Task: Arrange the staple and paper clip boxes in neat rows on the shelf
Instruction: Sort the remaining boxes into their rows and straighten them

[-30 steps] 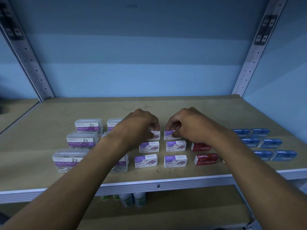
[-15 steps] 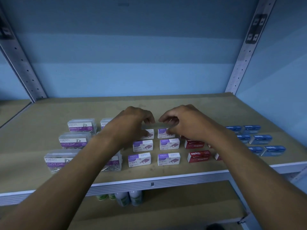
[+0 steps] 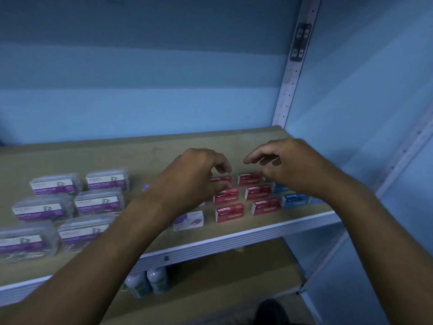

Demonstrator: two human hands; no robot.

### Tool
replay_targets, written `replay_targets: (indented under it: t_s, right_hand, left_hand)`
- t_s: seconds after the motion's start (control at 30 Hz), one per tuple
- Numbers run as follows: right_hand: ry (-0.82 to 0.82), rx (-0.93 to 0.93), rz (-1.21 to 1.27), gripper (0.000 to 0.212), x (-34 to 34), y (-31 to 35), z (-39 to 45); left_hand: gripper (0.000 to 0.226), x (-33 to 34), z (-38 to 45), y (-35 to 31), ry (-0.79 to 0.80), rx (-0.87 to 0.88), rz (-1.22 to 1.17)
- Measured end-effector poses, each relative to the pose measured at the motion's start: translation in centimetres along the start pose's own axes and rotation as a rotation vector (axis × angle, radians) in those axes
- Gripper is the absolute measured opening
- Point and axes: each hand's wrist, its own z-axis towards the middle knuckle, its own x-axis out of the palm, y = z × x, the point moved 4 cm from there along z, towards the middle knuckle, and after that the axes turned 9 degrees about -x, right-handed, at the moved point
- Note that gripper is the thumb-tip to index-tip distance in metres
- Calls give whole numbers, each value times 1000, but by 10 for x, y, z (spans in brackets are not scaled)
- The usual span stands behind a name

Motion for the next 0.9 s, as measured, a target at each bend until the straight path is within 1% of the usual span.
replay_targets:
  t_s: [0.2, 0.4, 0.5, 0.67, 0.8, 0.9]
  right_hand:
    - [-1, 68, -29, 35, -18, -37, -33]
    - [-9, 150, -19, 37, -28, -72, -55]
    - [9, 193, -21, 38, -30, -85, -65]
    - [84, 284, -29, 35, -29, -105, -79]
    - [89, 306, 5, 31, -27, -113, -83]
    - [97, 297, -5, 30, -23, -114, -83]
  left_hand:
    - [28, 34, 15, -46, 6, 118, -42]
    - [29, 62, 31, -75, 19, 171, -40]
    - [29, 72, 36, -84, 24, 180, 25]
    - [36, 81, 41, -94, -4, 200, 138]
    - [34, 78, 40, -100, -67, 222, 222]
    - [30, 77, 40, -101, -81, 212, 229]
